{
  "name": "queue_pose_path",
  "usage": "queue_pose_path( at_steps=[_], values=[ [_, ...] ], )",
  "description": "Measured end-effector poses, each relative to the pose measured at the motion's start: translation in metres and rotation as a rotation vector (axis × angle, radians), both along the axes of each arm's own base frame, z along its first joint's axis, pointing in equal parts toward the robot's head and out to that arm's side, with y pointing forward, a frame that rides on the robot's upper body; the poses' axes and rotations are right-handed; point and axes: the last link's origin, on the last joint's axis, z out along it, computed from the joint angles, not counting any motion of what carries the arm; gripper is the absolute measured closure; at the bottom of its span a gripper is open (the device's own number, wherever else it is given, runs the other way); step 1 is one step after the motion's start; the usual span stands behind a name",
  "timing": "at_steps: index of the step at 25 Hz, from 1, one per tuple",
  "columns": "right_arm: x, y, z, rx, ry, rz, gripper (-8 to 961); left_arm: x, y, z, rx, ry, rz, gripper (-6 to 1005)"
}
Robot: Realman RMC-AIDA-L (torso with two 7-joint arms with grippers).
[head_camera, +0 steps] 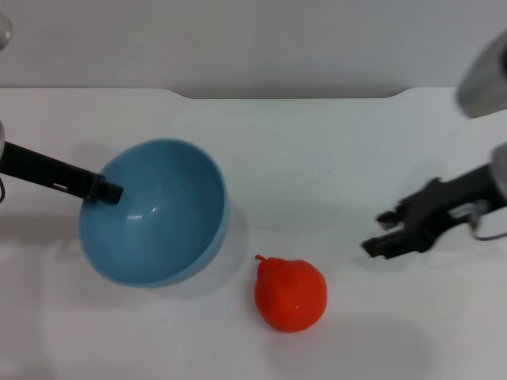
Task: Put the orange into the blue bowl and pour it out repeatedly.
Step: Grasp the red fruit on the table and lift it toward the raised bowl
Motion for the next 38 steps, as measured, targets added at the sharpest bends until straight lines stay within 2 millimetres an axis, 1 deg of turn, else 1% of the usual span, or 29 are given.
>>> queue_pose_path(
  at_steps=[2, 4, 8, 9, 10, 14, 15, 19, 22, 23, 26, 32, 38],
  values=[
    [-0.010, 0.002, -0.013, -0.013, -0.001, 0.052, 535, 0.002, -0.002, -0.002, -0.003, 0.043, -0.003, 1001],
    [-0.019, 0.002, -0.023, -0.035, 0.013, 0.087, 539, 0.003, -0.003, -0.002, -0.003, 0.052, -0.006, 1001],
    [-0.033, -0.002, -0.041, -0.097, 0.011, 0.147, 548, 0.005, -0.003, -0.002, -0.006, 0.059, -0.004, 1001],
    [-0.038, -0.005, -0.050, -0.119, 0.001, 0.172, 550, 0.005, -0.003, -0.002, -0.005, 0.060, -0.001, 1001],
    [-0.038, -0.005, -0.050, -0.119, 0.001, 0.172, 552, 0.005, -0.003, -0.002, -0.005, 0.060, -0.001, 1001],
    [-0.042, -0.009, -0.069, -0.129, -0.013, 0.211, 561, 0.006, -0.004, -0.003, -0.008, 0.062, -0.002, 1001],
    [-0.042, -0.009, -0.069, -0.129, -0.013, 0.211, 563, 0.006, -0.004, -0.003, -0.008, 0.062, -0.002, 1001],
    [-0.040, -0.010, -0.083, -0.158, -0.003, 0.194, 571, 0.008, -0.004, -0.006, -0.020, 0.061, -0.011, 1001],
    [-0.033, -0.009, -0.094, -0.165, -0.014, 0.176, 577, 0.009, -0.004, -0.008, -0.025, 0.064, -0.016, 1001],
    [-0.028, -0.009, -0.101, -0.172, -0.030, 0.166, 580, 0.010, -0.004, -0.009, -0.027, 0.066, -0.020, 1001],
    [-0.025, -0.009, -0.105, -0.184, -0.045, 0.158, 586, 0.012, -0.003, -0.010, -0.029, 0.068, -0.027, 1001],
    [-0.015, -0.004, -0.109, -0.143, -0.040, 0.108, 599, 0.017, -0.001, -0.012, -0.034, 0.071, -0.043, 1000],
    [-0.010, -0.001, -0.103, -0.112, -0.020, 0.076, 611, 0.018, 0.000, -0.013, -0.036, 0.071, -0.046, 1000]
  ],
)
